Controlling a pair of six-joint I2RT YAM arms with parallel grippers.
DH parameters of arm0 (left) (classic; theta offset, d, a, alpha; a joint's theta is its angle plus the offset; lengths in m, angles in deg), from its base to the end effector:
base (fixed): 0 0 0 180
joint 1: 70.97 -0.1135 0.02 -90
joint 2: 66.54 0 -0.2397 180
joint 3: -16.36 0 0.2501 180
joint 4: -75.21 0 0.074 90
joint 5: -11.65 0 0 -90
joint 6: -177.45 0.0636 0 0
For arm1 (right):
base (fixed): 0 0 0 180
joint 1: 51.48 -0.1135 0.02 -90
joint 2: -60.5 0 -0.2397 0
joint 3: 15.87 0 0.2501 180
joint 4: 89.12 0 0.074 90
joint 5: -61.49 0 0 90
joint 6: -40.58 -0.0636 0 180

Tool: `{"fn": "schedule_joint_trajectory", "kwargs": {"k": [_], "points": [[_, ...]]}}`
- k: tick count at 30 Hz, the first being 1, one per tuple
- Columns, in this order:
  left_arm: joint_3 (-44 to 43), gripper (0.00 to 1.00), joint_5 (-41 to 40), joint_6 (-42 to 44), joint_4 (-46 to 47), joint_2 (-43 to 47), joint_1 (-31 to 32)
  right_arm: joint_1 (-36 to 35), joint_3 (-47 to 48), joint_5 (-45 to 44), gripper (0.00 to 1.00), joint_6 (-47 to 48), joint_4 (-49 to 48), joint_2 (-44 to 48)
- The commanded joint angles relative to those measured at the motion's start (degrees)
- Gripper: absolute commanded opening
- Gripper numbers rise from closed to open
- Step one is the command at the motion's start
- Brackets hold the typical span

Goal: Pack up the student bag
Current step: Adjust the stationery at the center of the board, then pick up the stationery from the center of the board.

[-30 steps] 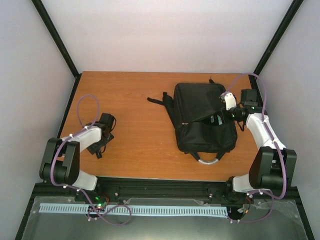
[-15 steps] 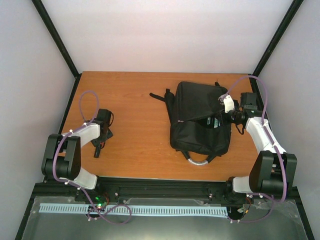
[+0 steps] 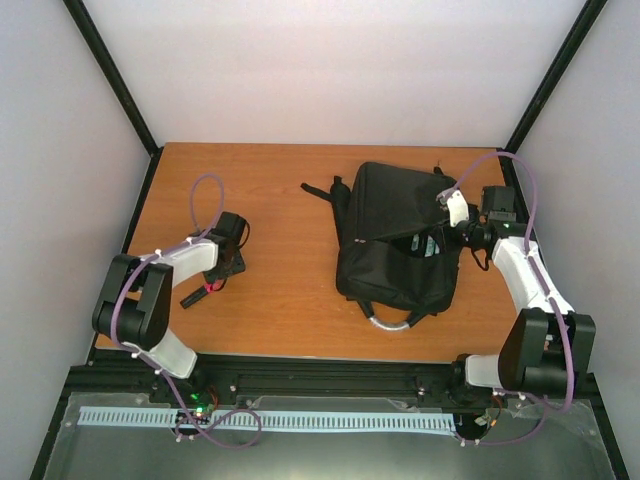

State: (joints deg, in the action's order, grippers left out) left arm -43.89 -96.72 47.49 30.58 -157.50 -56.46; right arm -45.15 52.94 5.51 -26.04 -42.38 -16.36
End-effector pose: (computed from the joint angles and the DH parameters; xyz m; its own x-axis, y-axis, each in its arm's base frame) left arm 0.2694 -0.0490 0.0955 -0.8210 -0.4171 -0.3898 -0.4785 0.8752 0.0712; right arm 0.2884 0.0038 0.2084 -0.6544 -0.2583 -0.7106 -0.5327 0.8245 0.1908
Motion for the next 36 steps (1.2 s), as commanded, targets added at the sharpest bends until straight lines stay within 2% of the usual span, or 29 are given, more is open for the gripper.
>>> {"fn": "schedule_joint_trajectory", "kwargs": {"k": [1,6,9,11,12,18,21,25,32,36], "points": [[-0.41,0.56,4.91,1.98,-1.46,-1.41,2.23,-0.10,-0.06,5.19,0.03,0.64,-0.68,4.11],[-0.92,0.74,-3.94,-3.96,-6.70,7.73,2.29,-0.13,-0.18,6.39,0.03,1.11,-0.27,4.61],[-1.60,0.82,-6.33,-8.27,-10.90,12.96,2.24,-0.17,-0.18,7.11,0.03,1.10,0.07,4.94],[-1.27,0.93,-6.87,-13.11,-14.36,15.60,2.13,-0.12,-0.18,7.88,0.03,1.05,0.30,5.21],[-0.82,0.94,-6.32,-14.76,-15.50,16.87,2.11,-0.14,-0.18,8.16,0.03,1.07,0.40,5.30],[3.35,0.95,0.83,-23.82,-17.97,21.68,1.94,-0.12,-0.10,8.65,0.03,1.35,0.75,5.75],[4.09,0.99,1.86,-28.75,-19.23,22.23,1.78,-0.09,-0.15,8.85,0.03,1.57,1.08,5.84],[6.04,1.00,0.85,-30.24,-16.38,23.28,1.01,-0.12,-0.18,8.99,0.03,1.71,1.40,5.84],[10.21,1.00,7.23,-31.04,-10.23,20.97,-2.09,-0.10,-0.29,8.89,0.03,1.82,1.57,5.42],[10.68,1.00,6.51,-30.37,-8.38,19.99,-4.34,-0.14,-0.29,8.87,0.03,1.85,1.64,5.32]]}}
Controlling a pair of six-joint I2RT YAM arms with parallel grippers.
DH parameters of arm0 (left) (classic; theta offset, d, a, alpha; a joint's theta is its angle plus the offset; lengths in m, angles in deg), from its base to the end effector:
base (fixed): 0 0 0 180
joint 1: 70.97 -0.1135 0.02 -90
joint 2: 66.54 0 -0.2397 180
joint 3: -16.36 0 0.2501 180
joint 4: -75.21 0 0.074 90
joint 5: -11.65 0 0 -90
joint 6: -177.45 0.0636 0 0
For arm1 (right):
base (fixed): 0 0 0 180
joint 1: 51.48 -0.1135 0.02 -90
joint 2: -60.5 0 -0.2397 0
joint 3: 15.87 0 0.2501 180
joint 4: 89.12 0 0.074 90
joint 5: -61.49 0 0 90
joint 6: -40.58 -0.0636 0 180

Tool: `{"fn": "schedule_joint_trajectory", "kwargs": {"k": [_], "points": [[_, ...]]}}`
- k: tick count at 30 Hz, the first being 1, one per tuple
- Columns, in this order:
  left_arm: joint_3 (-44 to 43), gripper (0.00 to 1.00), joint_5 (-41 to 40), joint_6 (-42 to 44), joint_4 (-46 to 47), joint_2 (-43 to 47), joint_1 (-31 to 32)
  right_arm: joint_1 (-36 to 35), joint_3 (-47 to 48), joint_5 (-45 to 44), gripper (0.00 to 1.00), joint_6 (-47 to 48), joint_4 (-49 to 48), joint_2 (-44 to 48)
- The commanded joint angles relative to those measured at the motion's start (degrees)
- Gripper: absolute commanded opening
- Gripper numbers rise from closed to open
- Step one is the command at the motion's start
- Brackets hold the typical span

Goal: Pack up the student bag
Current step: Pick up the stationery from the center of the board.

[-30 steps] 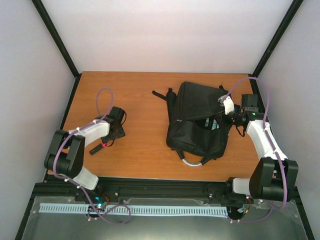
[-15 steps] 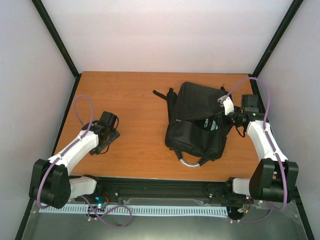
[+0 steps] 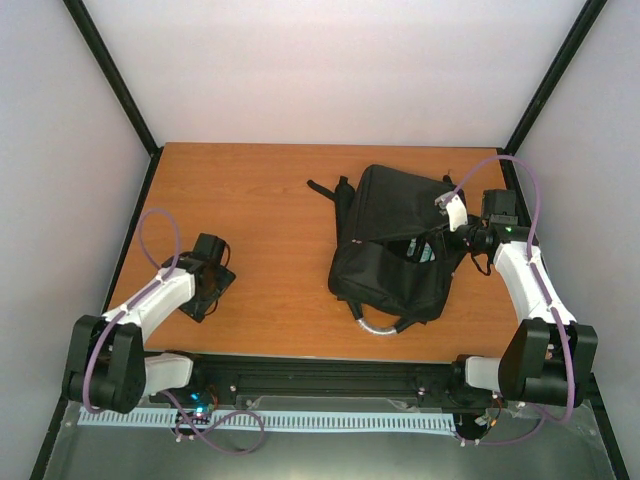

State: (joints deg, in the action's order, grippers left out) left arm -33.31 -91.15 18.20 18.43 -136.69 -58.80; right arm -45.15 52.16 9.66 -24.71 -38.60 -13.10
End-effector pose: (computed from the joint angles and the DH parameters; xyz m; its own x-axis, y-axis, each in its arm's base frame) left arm 0.2013 -0.0290 0.1188 -0.4854 -0.8282 -0.2802 -0.8357 0.5337 -0.1297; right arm 0.2731 0.0092 0.2163 -0.6423 -0.2594 -0.7212 -0.5774 0.7826 0.2327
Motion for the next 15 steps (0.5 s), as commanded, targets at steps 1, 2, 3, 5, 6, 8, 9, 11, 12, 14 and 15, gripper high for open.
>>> {"fn": "schedule_joint_trajectory", "kwargs": {"k": [1,2,3,5,6,8,9,11,12,14,15], "points": [[0.03,1.00,0.60,-0.86,4.12,-1.18,-2.62,-0.14,0.49,4.72,0.03,0.52,-2.07,2.10],[-0.09,1.00,0.11,-0.68,4.46,-1.53,-3.19,-0.09,0.45,4.72,0.03,0.59,-2.08,2.16],[-0.15,1.00,-0.48,-0.56,4.86,-1.97,-3.66,-0.10,0.43,4.68,0.03,0.59,-1.98,2.15],[-0.26,1.00,-0.69,-0.35,5.60,-2.92,-4.85,-0.12,0.34,4.72,0.03,0.69,-1.92,2.23],[-0.44,1.00,-0.65,-0.56,5.63,-3.73,-5.40,-0.15,0.34,4.72,0.03,0.69,-1.93,2.25],[-1.01,0.99,-0.12,-0.54,6.12,-5.65,-6.51,-0.12,0.26,4.72,0.03,0.69,-1.90,2.19],[-1.48,0.98,-0.03,-0.42,6.28,-7.23,-6.95,-0.10,0.30,4.72,0.03,0.69,-1.92,2.15],[-2.53,0.97,-0.16,0.06,6.87,-9.45,-7.51,-0.12,0.34,4.80,0.03,0.64,-1.82,2.15],[-3.16,0.96,-0.27,0.30,7.22,-10.40,-7.68,-0.09,0.36,4.76,0.03,0.68,-1.81,2.15],[-4.36,0.94,-0.66,0.80,7.99,-12.27,-7.92,-0.11,0.34,4.72,0.03,0.69,-1.75,2.22],[-5.08,0.93,-0.95,1.12,8.36,-13.20,-7.86,-0.16,0.28,4.64,0.03,0.69,-1.75,2.28]]}}
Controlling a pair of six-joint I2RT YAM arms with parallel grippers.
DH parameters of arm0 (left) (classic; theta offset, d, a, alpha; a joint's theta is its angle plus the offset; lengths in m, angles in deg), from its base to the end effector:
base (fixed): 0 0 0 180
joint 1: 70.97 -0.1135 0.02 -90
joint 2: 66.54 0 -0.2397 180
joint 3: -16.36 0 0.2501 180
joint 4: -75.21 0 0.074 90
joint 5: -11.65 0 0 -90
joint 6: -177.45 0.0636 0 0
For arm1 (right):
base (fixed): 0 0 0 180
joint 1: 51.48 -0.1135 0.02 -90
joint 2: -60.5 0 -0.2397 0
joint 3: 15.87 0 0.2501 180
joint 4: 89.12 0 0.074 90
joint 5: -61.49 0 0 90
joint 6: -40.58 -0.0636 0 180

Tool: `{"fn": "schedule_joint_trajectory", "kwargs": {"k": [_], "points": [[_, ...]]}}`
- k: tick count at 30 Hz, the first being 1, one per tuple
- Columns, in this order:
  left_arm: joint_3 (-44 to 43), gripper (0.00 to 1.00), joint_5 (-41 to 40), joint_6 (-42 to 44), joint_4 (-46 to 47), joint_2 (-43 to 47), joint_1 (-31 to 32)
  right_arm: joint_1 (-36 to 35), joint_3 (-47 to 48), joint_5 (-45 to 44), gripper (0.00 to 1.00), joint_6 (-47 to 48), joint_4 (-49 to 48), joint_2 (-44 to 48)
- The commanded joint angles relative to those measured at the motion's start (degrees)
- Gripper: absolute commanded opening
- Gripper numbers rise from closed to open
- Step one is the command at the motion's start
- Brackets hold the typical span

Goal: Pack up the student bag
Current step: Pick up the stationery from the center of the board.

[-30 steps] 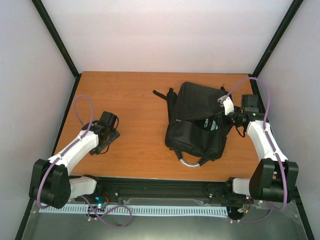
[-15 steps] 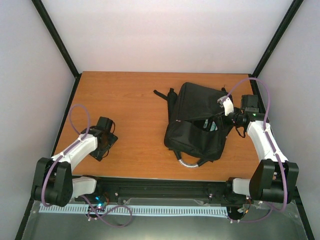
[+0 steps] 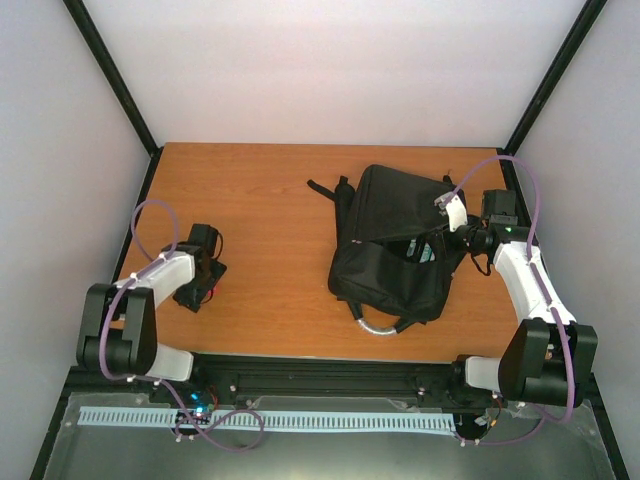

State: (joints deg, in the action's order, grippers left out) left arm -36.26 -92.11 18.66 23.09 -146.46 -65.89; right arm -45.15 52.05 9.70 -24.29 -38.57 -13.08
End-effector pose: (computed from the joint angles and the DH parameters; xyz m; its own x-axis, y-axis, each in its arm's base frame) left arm 0.2257 -0.0049 0.1013 -0.3939 -0.8741 -0.2844 -0.8974 0.4326 -0.0866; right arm 0.2728 0.0093 0.2157 -0.6394 -0.2648 -0.7218 -0.5819 0.7803 0.2292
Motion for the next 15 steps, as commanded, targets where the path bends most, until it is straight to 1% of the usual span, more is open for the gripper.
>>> {"fn": "schedule_joint_trajectory", "kwargs": {"k": [1,3,4,5,9,12,15], "points": [[-3.16,0.92,0.05,1.17,3.92,-4.72,-0.85,-0.10,0.37,4.59,0.03,0.24,-1.71,2.30],[-6.07,0.86,1.54,2.77,3.45,-8.47,-0.81,-0.11,0.30,4.50,0.03,0.29,-1.61,2.38],[-7.47,0.79,2.81,3.53,3.05,-10.29,-0.91,-0.09,0.29,4.50,0.03,0.28,-1.55,2.39],[-8.40,0.74,4.33,4.29,3.17,-11.86,-0.89,-0.13,0.34,4.50,0.03,0.29,-1.51,2.39],[-8.59,0.56,8.44,6.49,5.81,-14.75,-0.90,-0.03,0.36,4.50,0.03,0.36,-1.28,2.39],[-7.87,0.45,9.75,9.04,6.46,-14.87,-0.79,-0.02,0.36,4.48,0.03,0.19,-1.32,2.35],[-7.30,0.40,13.28,12.49,6.47,-14.77,-0.37,0.00,0.44,4.61,0.03,0.10,-1.26,2.07]]}}
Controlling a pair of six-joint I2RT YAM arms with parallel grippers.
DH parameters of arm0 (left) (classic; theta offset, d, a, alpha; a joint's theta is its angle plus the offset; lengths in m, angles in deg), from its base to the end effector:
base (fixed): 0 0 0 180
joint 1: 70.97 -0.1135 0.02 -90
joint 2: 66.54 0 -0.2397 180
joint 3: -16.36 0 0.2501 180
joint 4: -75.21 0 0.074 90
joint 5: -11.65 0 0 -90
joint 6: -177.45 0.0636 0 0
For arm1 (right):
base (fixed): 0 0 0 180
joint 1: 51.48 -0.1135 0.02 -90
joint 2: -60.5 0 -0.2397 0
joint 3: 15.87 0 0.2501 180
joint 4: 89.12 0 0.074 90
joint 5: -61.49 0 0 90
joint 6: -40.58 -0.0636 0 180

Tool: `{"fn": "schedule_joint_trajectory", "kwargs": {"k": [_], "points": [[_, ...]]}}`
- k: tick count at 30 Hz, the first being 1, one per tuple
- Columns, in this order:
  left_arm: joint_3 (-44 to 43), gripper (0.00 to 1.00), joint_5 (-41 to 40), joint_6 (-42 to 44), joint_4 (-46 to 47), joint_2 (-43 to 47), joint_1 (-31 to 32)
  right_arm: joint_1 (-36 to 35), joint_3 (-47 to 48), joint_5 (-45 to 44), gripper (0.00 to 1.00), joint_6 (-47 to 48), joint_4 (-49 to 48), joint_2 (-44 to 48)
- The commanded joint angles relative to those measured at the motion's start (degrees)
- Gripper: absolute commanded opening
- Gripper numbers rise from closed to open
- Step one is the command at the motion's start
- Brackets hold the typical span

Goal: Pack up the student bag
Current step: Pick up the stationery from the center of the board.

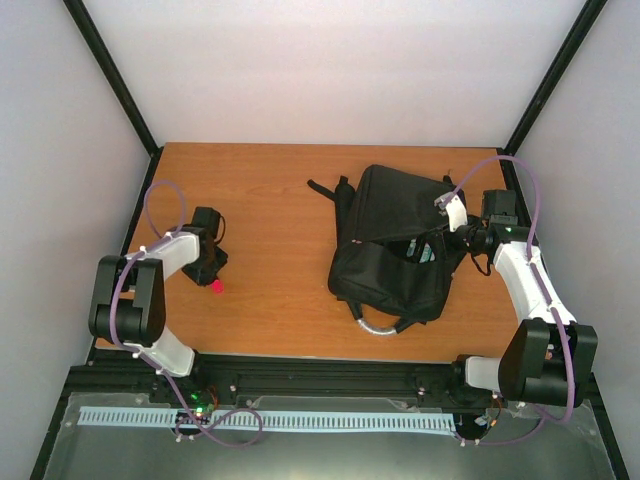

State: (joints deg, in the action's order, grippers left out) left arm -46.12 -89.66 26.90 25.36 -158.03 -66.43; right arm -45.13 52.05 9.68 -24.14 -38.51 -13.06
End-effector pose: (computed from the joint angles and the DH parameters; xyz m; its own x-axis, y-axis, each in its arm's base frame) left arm 0.2714 -0.0090 0.0980 -0.5156 -0.8156 -0.2626 -0.8321 0.5497 -0.0736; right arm 0.2726 0.0092 0.2157 -0.6386 -0.2666 -0.7219 -0.5830 0.7800 0.2276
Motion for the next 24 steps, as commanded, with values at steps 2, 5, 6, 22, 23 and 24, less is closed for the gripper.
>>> {"fn": "schedule_joint_trajectory", "kwargs": {"k": [2,5,6,22,23,24], "points": [[2.88,0.36,12.81,6.50,3.51,-3.16,0.92,-0.07,0.48,4.80,0.03,-0.14,-1.32,1.72],[4.00,0.31,13.60,8.67,2.96,-1.58,2.54,-0.07,0.67,4.87,0.03,-0.23,-1.31,1.50],[4.30,0.29,13.22,9.17,2.69,-0.74,3.19,-0.07,0.63,4.86,0.03,-0.26,-1.29,1.49],[-6.80,0.15,22.08,15.07,-0.17,15.37,22.21,-0.08,0.26,3.63,0.03,-1.31,-2.56,-0.32],[-7.83,0.15,23.48,15.48,1.27,15.56,24.26,-0.04,0.21,3.52,0.03,-1.35,-2.66,-0.42],[-8.74,0.16,25.29,15.88,2.92,15.62,26.38,-0.03,0.19,3.39,0.03,-1.43,-2.71,-0.54]]}}
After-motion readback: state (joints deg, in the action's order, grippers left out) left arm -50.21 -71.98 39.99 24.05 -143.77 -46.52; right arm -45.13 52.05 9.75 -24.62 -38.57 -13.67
